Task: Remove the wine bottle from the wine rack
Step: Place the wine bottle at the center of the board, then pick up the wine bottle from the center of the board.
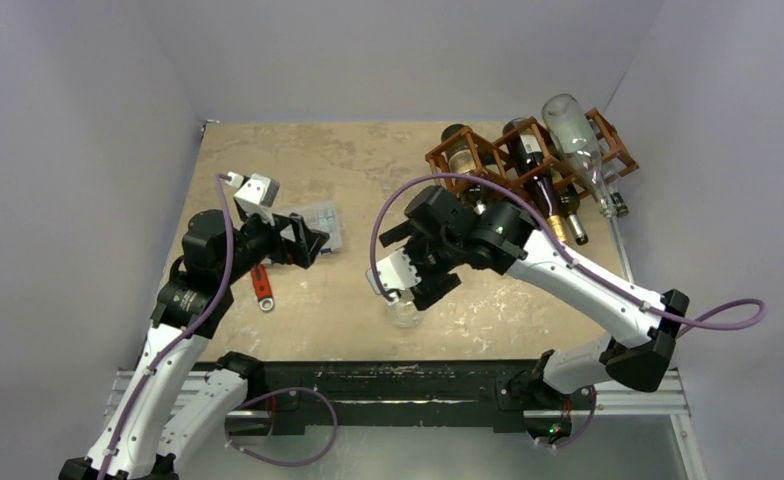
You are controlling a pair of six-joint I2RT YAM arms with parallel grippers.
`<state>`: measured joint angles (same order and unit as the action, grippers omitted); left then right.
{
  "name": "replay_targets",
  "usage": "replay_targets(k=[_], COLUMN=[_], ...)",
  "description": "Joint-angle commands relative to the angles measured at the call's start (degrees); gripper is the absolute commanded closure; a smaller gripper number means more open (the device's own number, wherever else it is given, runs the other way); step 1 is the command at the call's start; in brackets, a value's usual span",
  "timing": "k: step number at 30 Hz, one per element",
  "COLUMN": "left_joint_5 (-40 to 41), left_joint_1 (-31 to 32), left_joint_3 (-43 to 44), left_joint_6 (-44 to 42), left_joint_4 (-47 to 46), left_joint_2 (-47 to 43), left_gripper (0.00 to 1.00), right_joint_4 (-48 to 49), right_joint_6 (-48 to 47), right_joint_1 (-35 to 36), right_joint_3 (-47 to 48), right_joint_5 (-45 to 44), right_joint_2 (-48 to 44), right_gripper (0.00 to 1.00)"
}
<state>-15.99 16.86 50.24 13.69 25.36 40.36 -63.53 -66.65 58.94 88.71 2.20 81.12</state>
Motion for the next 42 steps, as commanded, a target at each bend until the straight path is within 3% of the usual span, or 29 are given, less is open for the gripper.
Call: replay_targets(k=[1, 8, 13, 16, 22, 29, 35, 42], left_joint_5=[-2.3, -7.9, -14.6, -19.2, -22.7, -22.2, -13.7, -5.5], left_joint_1=[-0.6, -0.7, -0.6, -0.6, 2.0, 12.1, 23.9, 32.7], left_joint_3=[0.2, -0.1, -0.8, -1.5, -3.3, -11.2, -14.6, -18.6], left_joint_6=[-1.3, -0.6, -0.3, 0.4, 0.8, -7.1, -15.0, -17.8], left_joint_4=[-1.6, -3.0, -5.7, -7.8, -10.9, -20.2, -25.4, -41.5], left_joint_2=[-0.5, 0.3, 0.6, 0.7, 0.2, -4.2, -1.2, 7.8], left_gripper=[0.01, 0.0, 0.0, 0.0, 0.0, 0.0, 0.0, 0.0], right_joint_4=[-2.1, 3.4, 13.4, 17.3, 23.9, 32.1, 32.8, 30.3], right_joint_6=[0.4, 0.9, 8.9, 13.5, 21.6, 30.4, 32.8, 31.0], right_joint_1=[-6.5, -23.1, -34.5, -38.5, -42.4, -42.8, -46.3, -47.1], right_joint_3=[1.8, -6.5, -18.5, -24.5, -30.6, -34.7, -35.9, -36.8], right_joint_5=[12.6, 35.0, 50.1, 54.4, 55.8, 51.8, 51.3, 47.6], right_joint_2=[-5.0, -14.7, -24.0, -27.2, -30.0, -32.0, -32.8, -35.7], right_gripper=[0.04, 0.03, 0.01, 0.01, 0.01, 0.01, 0.01, 0.01])
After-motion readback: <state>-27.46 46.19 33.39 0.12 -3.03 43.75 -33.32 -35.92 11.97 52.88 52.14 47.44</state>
